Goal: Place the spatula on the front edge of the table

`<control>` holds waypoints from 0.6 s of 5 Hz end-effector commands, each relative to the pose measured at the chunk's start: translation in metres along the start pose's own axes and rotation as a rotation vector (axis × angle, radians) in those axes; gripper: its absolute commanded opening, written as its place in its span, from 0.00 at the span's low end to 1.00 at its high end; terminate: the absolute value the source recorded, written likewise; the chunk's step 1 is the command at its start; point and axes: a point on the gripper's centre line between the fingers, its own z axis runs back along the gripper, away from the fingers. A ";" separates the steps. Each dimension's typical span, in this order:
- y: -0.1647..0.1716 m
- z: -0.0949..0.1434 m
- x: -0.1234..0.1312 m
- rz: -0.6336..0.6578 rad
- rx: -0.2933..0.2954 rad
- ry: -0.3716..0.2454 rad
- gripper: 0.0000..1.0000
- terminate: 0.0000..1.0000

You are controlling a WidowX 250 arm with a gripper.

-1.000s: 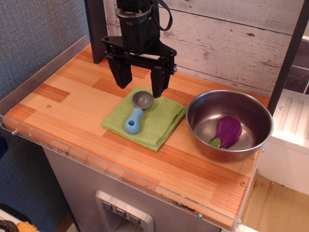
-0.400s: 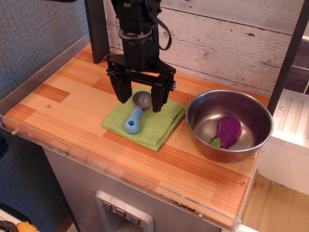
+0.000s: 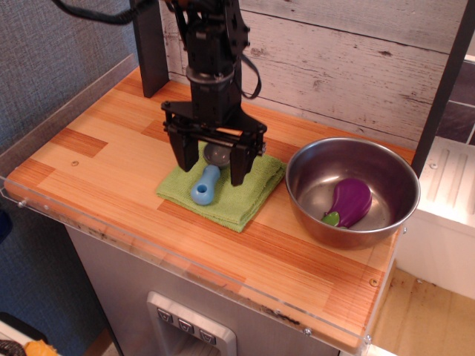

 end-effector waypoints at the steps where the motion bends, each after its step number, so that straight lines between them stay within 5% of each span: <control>1: 0.012 -0.011 0.008 0.017 0.022 -0.004 1.00 0.00; 2: 0.010 -0.013 0.009 0.002 0.019 -0.005 0.00 0.00; 3: 0.003 -0.004 0.008 -0.037 0.020 -0.021 0.00 0.00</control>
